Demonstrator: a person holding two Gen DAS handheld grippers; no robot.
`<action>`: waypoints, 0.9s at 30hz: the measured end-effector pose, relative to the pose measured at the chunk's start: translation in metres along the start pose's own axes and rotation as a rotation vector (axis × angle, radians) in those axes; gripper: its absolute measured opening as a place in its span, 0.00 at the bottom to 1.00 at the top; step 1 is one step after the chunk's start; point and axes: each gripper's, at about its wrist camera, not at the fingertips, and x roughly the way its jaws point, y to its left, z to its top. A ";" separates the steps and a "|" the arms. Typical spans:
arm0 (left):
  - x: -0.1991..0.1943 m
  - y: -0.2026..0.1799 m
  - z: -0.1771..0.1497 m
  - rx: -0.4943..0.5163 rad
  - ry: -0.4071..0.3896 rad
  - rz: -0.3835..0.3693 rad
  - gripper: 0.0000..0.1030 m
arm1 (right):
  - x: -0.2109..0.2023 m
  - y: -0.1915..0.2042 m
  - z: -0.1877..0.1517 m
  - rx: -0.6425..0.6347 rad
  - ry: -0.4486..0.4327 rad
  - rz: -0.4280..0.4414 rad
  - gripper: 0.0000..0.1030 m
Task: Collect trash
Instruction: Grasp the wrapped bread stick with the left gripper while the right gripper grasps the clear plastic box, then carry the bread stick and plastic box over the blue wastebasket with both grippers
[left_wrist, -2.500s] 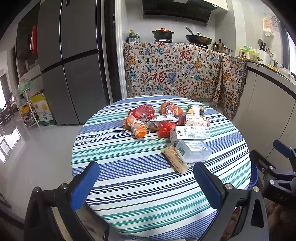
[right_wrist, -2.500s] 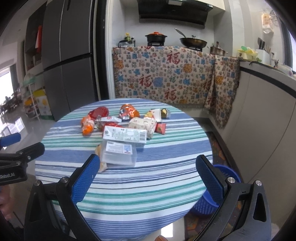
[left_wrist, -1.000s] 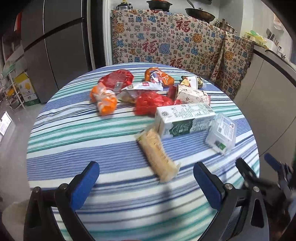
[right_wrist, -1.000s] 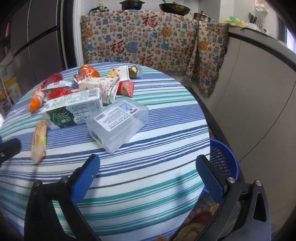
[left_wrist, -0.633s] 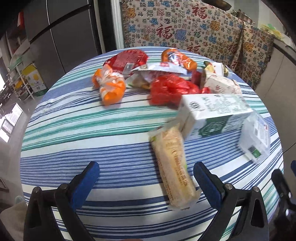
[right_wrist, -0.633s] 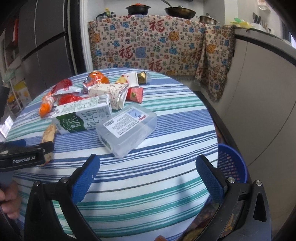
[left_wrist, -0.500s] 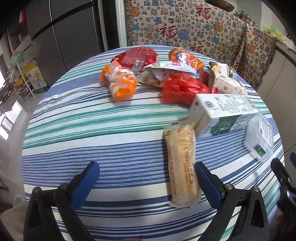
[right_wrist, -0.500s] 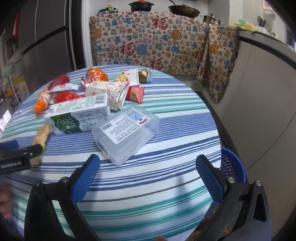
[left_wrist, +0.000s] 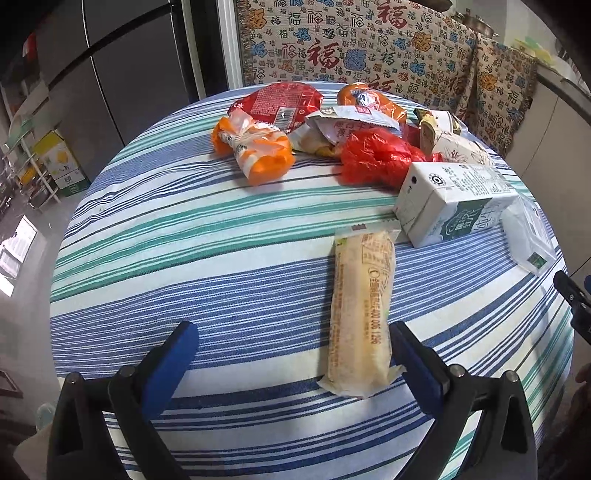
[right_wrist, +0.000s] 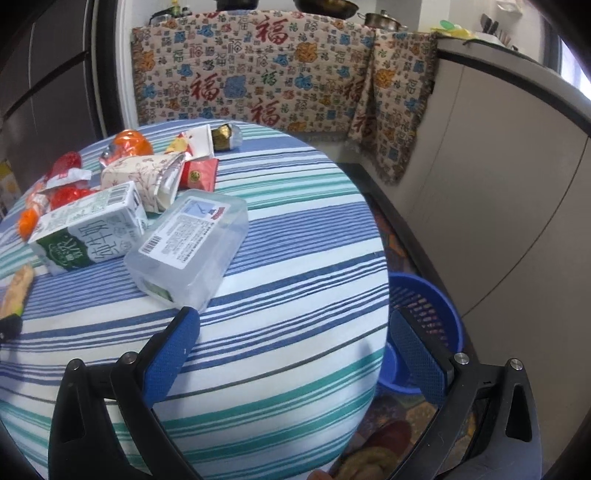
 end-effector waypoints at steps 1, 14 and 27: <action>0.000 -0.001 0.001 0.002 0.004 -0.002 1.00 | -0.004 0.001 0.001 0.015 -0.001 0.043 1.00; -0.013 -0.009 0.007 0.037 -0.050 -0.110 0.76 | 0.032 0.044 0.051 0.052 0.138 0.215 0.93; -0.025 -0.016 0.005 0.053 -0.060 -0.165 0.20 | 0.022 0.027 0.045 -0.012 0.214 0.317 0.68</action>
